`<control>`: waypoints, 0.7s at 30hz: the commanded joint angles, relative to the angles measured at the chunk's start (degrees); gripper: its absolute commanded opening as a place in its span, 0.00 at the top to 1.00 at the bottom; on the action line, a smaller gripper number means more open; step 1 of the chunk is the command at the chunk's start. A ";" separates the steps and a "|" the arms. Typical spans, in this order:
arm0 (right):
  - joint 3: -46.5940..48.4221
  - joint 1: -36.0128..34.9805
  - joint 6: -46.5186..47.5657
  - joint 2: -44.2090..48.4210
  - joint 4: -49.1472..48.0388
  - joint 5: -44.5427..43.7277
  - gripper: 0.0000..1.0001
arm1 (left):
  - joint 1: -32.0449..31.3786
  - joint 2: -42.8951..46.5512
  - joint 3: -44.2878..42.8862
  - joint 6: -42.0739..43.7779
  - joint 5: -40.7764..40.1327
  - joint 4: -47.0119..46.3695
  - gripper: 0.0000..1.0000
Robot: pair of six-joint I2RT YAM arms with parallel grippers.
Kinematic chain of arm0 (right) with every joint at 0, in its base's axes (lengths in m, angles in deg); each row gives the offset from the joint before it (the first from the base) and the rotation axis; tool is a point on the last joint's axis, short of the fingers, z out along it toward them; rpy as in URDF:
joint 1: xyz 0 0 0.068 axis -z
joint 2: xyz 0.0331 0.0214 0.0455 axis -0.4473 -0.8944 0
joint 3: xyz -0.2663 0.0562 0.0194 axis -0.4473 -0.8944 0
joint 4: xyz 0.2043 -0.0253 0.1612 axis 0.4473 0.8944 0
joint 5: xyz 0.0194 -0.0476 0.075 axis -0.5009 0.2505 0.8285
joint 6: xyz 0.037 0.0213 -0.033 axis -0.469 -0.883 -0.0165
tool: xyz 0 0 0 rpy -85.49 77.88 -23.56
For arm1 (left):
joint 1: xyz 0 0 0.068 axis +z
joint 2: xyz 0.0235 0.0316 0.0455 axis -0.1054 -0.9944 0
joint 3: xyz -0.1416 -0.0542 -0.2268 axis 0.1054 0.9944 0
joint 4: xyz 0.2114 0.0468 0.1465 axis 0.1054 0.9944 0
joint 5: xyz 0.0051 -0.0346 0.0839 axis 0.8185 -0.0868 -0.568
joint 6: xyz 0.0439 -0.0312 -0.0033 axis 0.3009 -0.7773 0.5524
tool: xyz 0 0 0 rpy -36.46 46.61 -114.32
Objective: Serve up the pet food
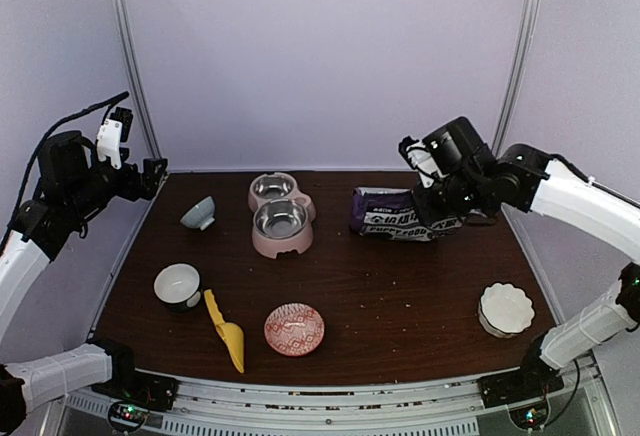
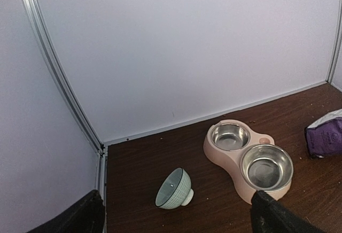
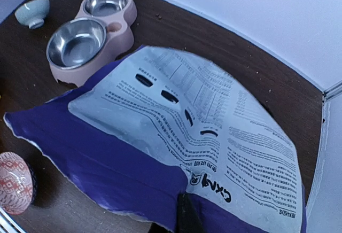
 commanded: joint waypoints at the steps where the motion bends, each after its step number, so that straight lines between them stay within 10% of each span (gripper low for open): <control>1: 11.93 1.26 -3.60 5.55 4.19 6.54 1.00 | 0.02 0.70 -0.28 -0.14 -0.50 -1.58 0.02; 21: 21.02 1.45 -14.48 2.39 7.24 13.41 1.00 | 0.06 0.50 -0.35 -0.32 0.03 -1.58 0.02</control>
